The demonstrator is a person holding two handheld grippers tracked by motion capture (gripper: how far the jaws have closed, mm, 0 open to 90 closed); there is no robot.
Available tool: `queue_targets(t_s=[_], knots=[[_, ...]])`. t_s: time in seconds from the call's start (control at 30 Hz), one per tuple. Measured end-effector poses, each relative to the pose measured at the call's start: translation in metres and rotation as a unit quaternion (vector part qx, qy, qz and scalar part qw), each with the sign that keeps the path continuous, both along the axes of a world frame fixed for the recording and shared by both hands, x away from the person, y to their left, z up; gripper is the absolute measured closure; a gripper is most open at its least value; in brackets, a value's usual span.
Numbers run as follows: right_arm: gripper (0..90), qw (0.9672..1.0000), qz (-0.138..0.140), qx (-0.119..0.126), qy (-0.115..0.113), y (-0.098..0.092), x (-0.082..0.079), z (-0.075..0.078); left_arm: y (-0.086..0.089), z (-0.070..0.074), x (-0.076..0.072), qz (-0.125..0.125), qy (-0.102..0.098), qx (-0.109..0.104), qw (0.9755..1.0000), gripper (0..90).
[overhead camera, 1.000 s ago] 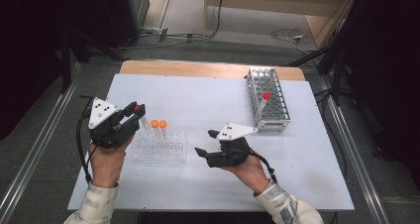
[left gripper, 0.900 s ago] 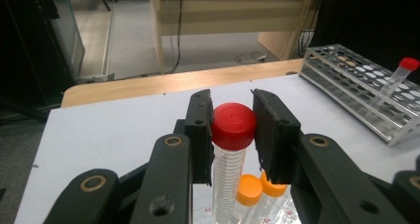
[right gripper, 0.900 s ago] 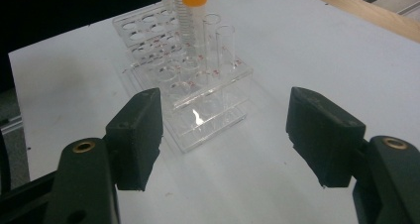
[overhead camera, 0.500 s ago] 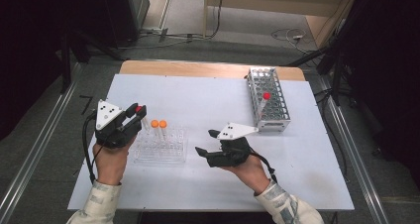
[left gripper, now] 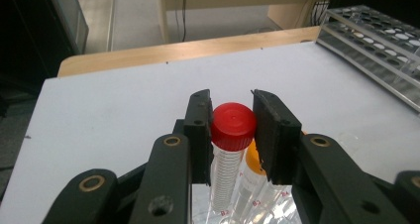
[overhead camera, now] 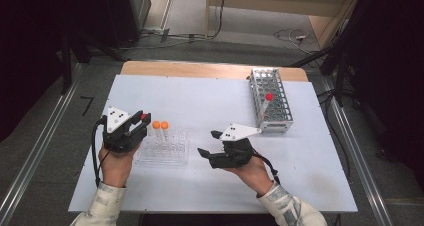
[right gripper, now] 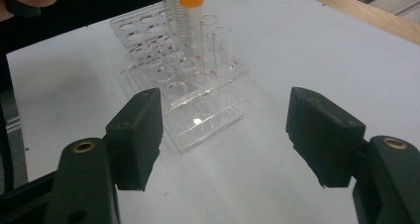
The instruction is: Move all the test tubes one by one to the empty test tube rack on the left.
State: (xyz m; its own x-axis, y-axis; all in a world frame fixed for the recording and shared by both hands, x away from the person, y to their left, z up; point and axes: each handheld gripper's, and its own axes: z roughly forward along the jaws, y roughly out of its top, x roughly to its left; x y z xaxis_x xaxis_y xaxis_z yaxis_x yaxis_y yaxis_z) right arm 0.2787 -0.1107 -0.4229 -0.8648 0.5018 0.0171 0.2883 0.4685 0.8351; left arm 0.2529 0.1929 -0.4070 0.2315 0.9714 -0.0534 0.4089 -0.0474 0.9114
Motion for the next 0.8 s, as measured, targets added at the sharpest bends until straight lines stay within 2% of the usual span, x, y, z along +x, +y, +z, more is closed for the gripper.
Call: queue_targets(t_s=[0.3,0.47,0.6,0.73,0.8], knots=[[28.7,1.0,-0.002,-0.001,-0.001,0.0,0.001,-0.001,0.005,-0.003,0.002,-0.008,0.013,-0.024,0.9996,64.6],[28.6,0.9998,-0.018,0.002,0.002,-0.004,0.006,-0.001,0.007,-0.002,0.002,-0.009,0.013,-0.038,0.9992,59.5],[28.7,0.9985,-0.054,0.005,-0.002,-0.013,0.015,-0.001,0.006,-0.002,0.001,-0.007,0.008,-0.031,0.9994,47.2],[28.8,0.9942,-0.107,-0.004,-0.004,-0.027,0.03,-0.003,0.004,-0.003,0.002,-0.015,0.011,-0.031,0.9993,39.5],[28.9,0.9922,-0.125,-0.002,-0.007,-0.034,0.035,-0.002,0.003,-0.002,0.002,-0.017,0.009,-0.032,0.9993,36.9]])
